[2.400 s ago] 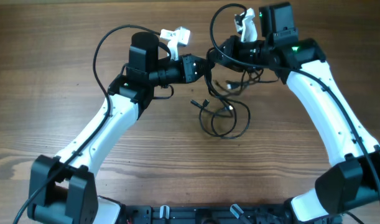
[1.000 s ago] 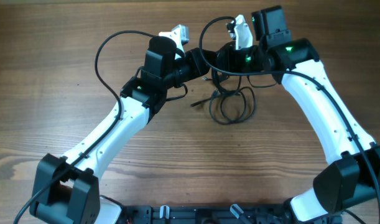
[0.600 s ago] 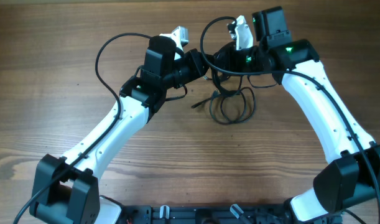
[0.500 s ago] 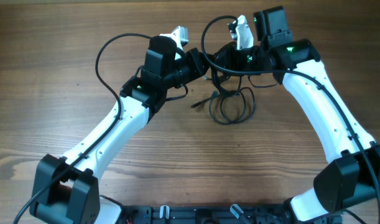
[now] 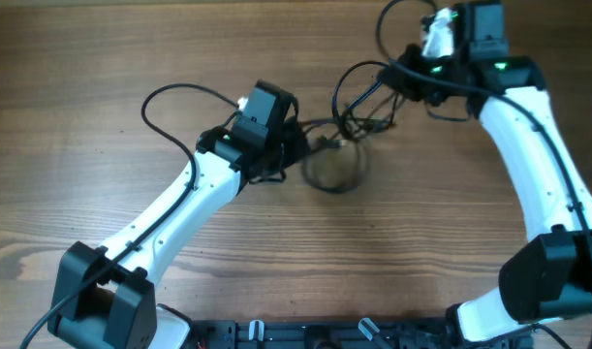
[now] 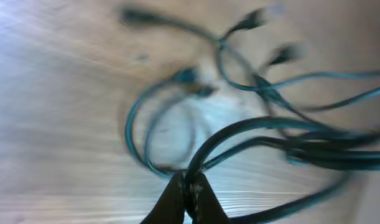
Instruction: Untangle cables
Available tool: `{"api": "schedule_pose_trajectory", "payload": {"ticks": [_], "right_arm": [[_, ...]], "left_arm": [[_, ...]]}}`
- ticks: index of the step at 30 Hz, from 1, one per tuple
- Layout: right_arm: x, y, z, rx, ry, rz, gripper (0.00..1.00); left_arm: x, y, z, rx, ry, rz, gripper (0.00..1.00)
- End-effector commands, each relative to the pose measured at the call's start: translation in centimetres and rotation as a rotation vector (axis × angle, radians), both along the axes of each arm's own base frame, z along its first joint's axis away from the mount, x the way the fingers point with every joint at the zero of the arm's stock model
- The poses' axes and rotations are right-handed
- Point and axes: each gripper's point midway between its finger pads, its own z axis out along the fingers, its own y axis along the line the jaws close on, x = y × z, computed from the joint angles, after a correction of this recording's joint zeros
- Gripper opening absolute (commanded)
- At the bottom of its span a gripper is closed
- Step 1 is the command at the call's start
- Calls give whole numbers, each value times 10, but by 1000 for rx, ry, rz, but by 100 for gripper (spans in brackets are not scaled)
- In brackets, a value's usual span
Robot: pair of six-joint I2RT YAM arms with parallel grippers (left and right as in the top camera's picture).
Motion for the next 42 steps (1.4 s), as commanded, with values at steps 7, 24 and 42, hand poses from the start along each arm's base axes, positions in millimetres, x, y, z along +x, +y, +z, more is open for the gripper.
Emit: {"api": "schedule_pose_trajectory", "payload": {"ticks": [7,24,42], "right_arm": [[-18,-195,122,34,-321,-441,4],[-46,-129,122,-9,-430,-12,28],[-81,31,115,-41,-602,589,58]], "left_arm": [[-16,76,-34,319,93,125,4],[16,-43,151,-396,-551,-454,4],[23,-3,296,-964,-616,-270,4]]}}
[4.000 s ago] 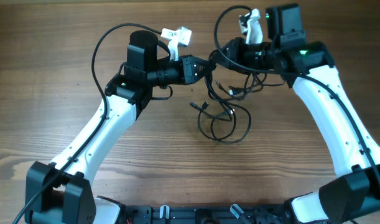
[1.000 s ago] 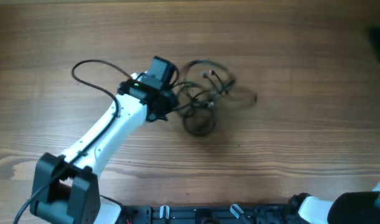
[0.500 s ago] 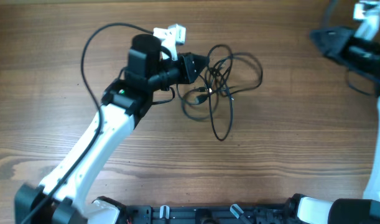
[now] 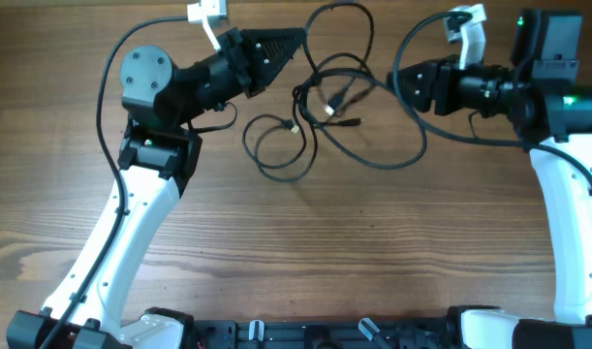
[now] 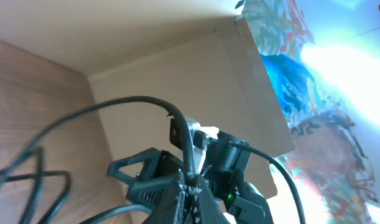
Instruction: Untangle cables
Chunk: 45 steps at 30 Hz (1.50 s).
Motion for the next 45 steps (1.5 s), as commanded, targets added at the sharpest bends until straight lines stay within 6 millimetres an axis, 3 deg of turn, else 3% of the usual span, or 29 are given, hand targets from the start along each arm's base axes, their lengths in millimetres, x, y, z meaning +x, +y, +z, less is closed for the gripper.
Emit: {"api": "schedule_pose_trajectory", "payload": {"ticks": [1,5,8,10,12,14,15,16,17,19,21,23,25,28,29,31,32,34,35,36,38,39,41,43,45], "right_arm": [[-12,24,19,22,-141,174,59],[-16,28,23,44,-160,210,66],[-17,32,19,45,-143,221,70],[-18,41,6,42,-97,243,70],[-11,53,-25,-34,-18,240,68],[0,54,-51,-118,32,198,57],[4,54,-58,-136,42,185,24],[10,53,-54,-113,49,151,6],[15,51,-43,-92,27,121,4],[20,43,-14,-51,-25,60,4],[22,21,25,5,-63,-42,4],[23,-12,60,85,-57,-190,4],[23,-56,86,171,-49,-360,4],[25,-113,102,279,-20,-545,4],[22,-120,106,311,-18,-536,4],[16,-116,110,357,-7,-461,4],[13,-104,110,375,10,-398,4],[3,-71,113,389,22,-269,5],[-3,-45,119,398,11,-176,5],[-9,-20,130,417,-12,-84,4],[-19,7,162,499,-47,28,4],[-27,12,194,572,-88,93,4],[-41,10,242,646,-215,155,5],[-44,8,249,640,-267,167,5],[-27,7,224,607,-201,121,5]], "left_arm": [[-4,1,8,-14,15,-13,4],[8,8,-23,49,124,36,4],[9,9,-27,56,139,42,4],[10,9,-25,54,132,49,4],[10,9,-25,42,153,47,4],[10,9,-25,42,154,47,4],[10,9,-26,48,150,48,4],[10,9,-34,84,146,51,4],[10,10,-49,156,120,58,4],[17,23,-99,309,237,154,4],[20,68,-170,521,497,396,4],[9,116,-212,720,655,613,4],[-3,139,-228,823,718,700,4],[-14,160,-238,917,766,769,4],[-17,164,-240,937,775,782,4],[-19,162,-242,937,784,767,4],[-18,157,-241,918,779,747,4],[-10,149,-235,911,718,705,4],[-6,146,-232,896,697,698,4],[-2,144,-229,882,681,702,5],[0,144,-228,876,673,705,11],[-1,144,-228,878,675,704,17],[-1,144,-228,879,677,703,19],[-1,144,-228,880,677,703,19],[-1,144,-228,879,677,703,18]]}}
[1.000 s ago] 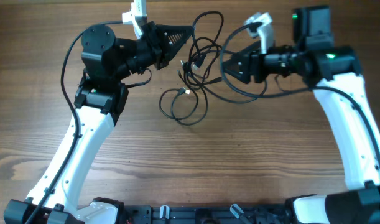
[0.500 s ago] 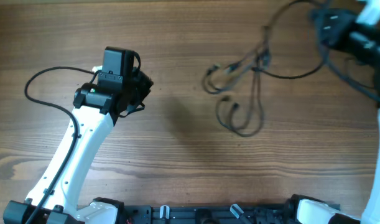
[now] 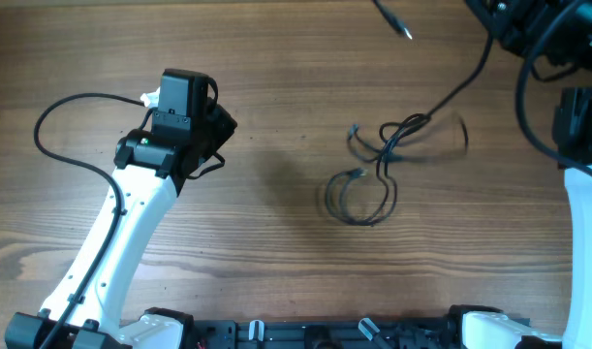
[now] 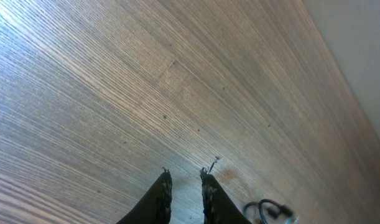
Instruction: Untangle cables
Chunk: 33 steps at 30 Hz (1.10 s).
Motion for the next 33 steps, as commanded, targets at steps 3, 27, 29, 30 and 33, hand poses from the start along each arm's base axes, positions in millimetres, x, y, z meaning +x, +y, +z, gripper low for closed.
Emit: {"api": "schedule_pose_trajectory", "payload": {"ticks": [3,27,29,30,33], "right_arm": [[55,-14,-88,-93,294,-149,5],[132,-137,-370,-692,989,-806,98],[131,-138,-371,-698,994,-810,98],[131,-138,-371,-700,994,-810,98],[129,-138,-372,-720,988,-798,99]], "left_arm": [[1,-1,4,6,-17,-38,17],[-28,-248,-19,-101,-249,-841,56],[-25,-268,-26,-160,-254,-814,64],[-25,-277,-31,-187,-251,-804,64],[-50,-309,-38,-227,-279,-985,59]]}}
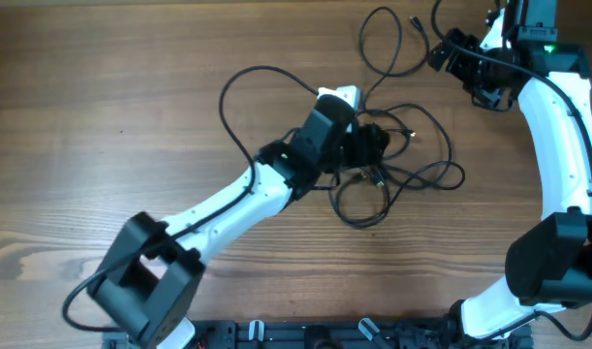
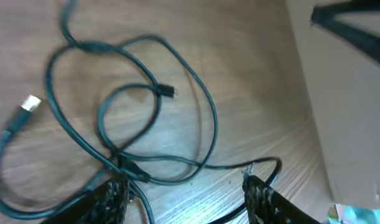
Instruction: Untangle cables
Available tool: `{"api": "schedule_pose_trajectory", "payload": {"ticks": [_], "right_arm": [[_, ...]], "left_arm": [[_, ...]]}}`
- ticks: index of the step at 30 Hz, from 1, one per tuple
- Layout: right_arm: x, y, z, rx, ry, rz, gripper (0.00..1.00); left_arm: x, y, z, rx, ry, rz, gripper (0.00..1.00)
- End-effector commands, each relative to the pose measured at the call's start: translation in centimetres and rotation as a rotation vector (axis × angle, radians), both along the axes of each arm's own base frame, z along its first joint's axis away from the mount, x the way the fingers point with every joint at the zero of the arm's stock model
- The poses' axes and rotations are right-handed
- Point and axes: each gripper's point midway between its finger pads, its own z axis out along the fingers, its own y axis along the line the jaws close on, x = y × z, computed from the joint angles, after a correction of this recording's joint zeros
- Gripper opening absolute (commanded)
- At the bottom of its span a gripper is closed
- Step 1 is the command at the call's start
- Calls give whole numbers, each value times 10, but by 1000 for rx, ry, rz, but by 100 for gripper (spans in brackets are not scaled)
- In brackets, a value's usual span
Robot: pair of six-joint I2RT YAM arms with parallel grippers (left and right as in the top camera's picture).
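Observation:
A tangle of thin black cables [image 1: 388, 160] lies in the middle of the wooden table, with loops reaching up to the far edge [image 1: 378, 39]. My left gripper [image 1: 373, 141] hovers low over the tangle's middle. In the left wrist view the left gripper [image 2: 188, 190] is wide open, with crossing cable strands [image 2: 124, 165] between and ahead of its fingers [image 2: 258, 193]. A white plug [image 2: 31, 102] and a small dark plug [image 2: 168, 91] show there. My right gripper [image 1: 446, 53] sits at the far right by a cable loop; its jaws are too dark to read.
The wooden table [image 1: 102, 116] is bare on the left half. A pale wall or board [image 2: 351, 124] rises at the table's far side in the left wrist view. The left arm [image 1: 228, 208] crosses the middle of the table diagonally.
My left gripper was nearly shut and empty over bare wood at the left; now it is wide open over the tangle. The right arm has come down from high up, and the cables lie spread wider.
First my left gripper was shut on a cable at the tangle, with the right gripper at its upper right. Then both were raised apart with cables strung between them. Then the left gripper was empty at the left, with a cable hanging from the raised right arm. Now the left is open over the tangle.

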Motion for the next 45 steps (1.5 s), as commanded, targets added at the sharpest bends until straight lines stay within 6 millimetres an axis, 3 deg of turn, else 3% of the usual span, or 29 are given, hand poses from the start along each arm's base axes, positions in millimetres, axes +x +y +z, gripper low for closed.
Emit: {"api": "schedule_pose_trajectory", "payload": {"ticks": [1,3,7,11,12,13,14,15,17,18,19,21,22,23,25,27,29,31,36,39,42,45], "right_arm": [[0,-4,-6,-33,10,16,99],[0,-4,-5,-32,10,15,99],[-1,-4,-7,-32,18,16,99],[-2,-4,-7,-31,23,16,99],[-2,-4,-7,-31,23,17,99],[-2,-4,-7,-32,23,17,99],[-3,-4,-7,-32,24,17,99],[-3,-4,-7,-31,25,17,98],[-3,-3,-7,-28,26,20,99],[-4,-3,-8,-25,27,23,99],[-4,-3,-8,-28,27,29,99],[-4,-3,-8,-34,24,38,99],[-3,-2,-7,-31,22,40,99],[-3,-2,-7,-31,21,39,99],[-3,-1,-7,-25,20,44,99],[-2,4,-5,1,10,63,99],[-1,11,-2,33,-2,92,99],[1,27,5,70,-57,207,99],[-5,78,40,251,-254,560,99],[-27,112,75,407,-435,829,98],[-46,129,70,382,-468,971,98],[-69,162,58,360,-485,1135,98]], "left_arm": [[-35,-36,-9,-11,-47,-239,59],[-47,-46,-19,43,-131,-345,60],[-62,-70,-29,38,-202,-427,72],[-54,-81,-60,43,-213,-418,64],[-50,-79,-70,64,-208,-398,58],[-46,-77,-74,83,-211,-379,41],[-44,-76,-74,88,-218,-368,14],[-39,-76,-68,85,-236,-351,4],[-29,-71,-52,66,-260,-324,4],[-18,-62,-26,29,-268,-277,4],[-9,-51,9,-24,-299,-253,4],[-9,-35,77,-160,-344,-257,4],[-16,-14,139,-312,-329,-255,4],[-27,6,185,-420,-327,-283,4],[-41,44,238,-512,-367,-315,4],[-59,75,270,-564,-395,-368,4],[-70,96,282,-590,-374,-412,4],[-72,108,281,-599,-333,-437,4],[-51,137,284,-689,-91,-289,4],[-43,148,292,-744,-23,-224,4],[-29,156,298,-801,34,-120,4],[-11,163,302,-869,81,16,4]]}}
